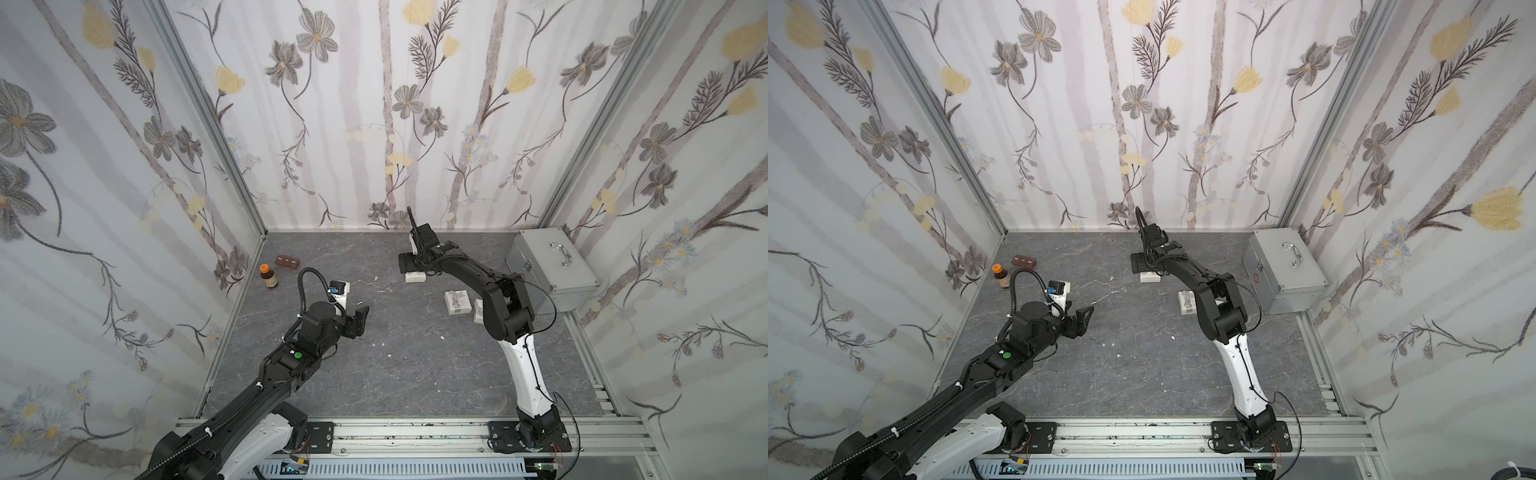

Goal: Take the necklace out of the lift-off lid jewelry box
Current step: Move the jewelry box to the center of the board.

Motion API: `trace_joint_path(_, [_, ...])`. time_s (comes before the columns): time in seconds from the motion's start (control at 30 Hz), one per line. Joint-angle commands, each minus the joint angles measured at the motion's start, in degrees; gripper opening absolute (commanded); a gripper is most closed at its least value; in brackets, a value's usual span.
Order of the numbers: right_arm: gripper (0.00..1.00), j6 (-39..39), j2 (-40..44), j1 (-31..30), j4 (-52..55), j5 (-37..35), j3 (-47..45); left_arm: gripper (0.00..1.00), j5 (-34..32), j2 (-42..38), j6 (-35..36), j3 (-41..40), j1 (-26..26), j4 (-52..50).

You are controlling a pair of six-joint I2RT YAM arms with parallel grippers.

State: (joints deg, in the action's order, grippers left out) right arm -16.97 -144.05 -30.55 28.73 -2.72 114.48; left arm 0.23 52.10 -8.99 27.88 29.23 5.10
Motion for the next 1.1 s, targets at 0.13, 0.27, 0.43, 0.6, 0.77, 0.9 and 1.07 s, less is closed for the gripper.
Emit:
trace_joint_path(0.13, [0.92, -1.7, -1.4, -0.3, 1.9, -2.4, 0.9, 0.77, -0.3, -0.8, 1.0, -0.3, -0.1, 0.2])
trace_joint_path(0.27, [0.91, -1.6, -1.8, -0.2, 1.9, -2.7, 1.0, 0.77, -0.6, -1.2, 1.3, -0.3, -0.1, -0.1])
trace_joint_path(0.43, [0.89, -0.8, -2.3, -0.2, 2.7, -2.5, 1.2, 0.77, -0.7, -1.6, 1.3, -0.4, -0.1, -0.3])
trace_joint_path(0.6, [0.89, 0.2, -2.5, -0.3, 3.2, -2.5, 1.2, 0.77, -0.8, -2.1, 1.2, -0.6, -0.1, -0.5])
trace_joint_path(0.77, [0.83, 0.8, -2.6, -0.5, 3.4, -2.5, 1.2, 0.77, -0.7, -2.2, 0.8, -0.9, -0.1, -0.3])
trace_joint_path(0.9, [0.75, 0.6, -2.2, -0.6, 3.8, -3.2, 1.2, 0.77, -0.7, -2.4, 0.8, -0.9, -0.1, -0.5])
trace_joint_path(1.07, [0.71, 2.0, 1.1, -0.7, 3.9, -2.8, -1.4, 0.77, -0.8, -2.4, 0.7, -1.0, -0.1, -0.5])
